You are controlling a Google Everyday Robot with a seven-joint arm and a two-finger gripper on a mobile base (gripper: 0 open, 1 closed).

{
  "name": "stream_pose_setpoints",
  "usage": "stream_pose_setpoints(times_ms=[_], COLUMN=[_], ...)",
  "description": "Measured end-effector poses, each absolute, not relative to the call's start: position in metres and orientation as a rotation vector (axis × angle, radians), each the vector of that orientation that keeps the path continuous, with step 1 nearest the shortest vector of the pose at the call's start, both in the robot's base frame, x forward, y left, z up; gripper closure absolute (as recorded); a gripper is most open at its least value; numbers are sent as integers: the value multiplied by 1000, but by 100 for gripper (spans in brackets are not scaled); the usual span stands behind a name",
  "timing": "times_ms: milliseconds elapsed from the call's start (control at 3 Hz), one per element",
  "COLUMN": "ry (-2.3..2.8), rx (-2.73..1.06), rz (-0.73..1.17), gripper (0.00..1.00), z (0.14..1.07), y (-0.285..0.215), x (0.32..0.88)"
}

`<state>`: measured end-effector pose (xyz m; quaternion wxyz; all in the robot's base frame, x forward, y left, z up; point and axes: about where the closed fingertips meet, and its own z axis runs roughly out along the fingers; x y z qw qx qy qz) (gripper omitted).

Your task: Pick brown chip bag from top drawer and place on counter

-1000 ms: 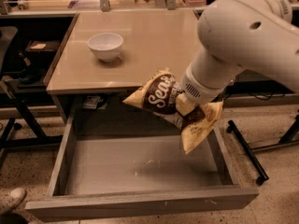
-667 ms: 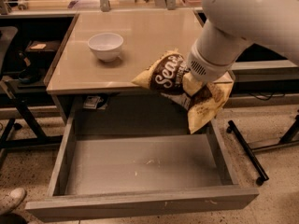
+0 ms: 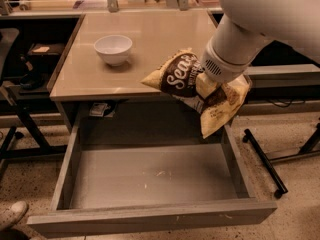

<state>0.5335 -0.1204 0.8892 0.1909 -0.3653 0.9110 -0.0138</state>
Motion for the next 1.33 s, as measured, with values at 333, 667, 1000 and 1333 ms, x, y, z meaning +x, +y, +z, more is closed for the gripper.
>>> stream_pose_setpoints(times_ms=[333,667,1000,1333], ry=[2528,2468,2428,2401], rx=[-1032,-1047,-1065,-1075], rz=[-64,-94,-112,-87], gripper=[100,100,100,100], z=[909,941,958,951], y=[-122,-115,-106,-103], x=[565,605,642,672])
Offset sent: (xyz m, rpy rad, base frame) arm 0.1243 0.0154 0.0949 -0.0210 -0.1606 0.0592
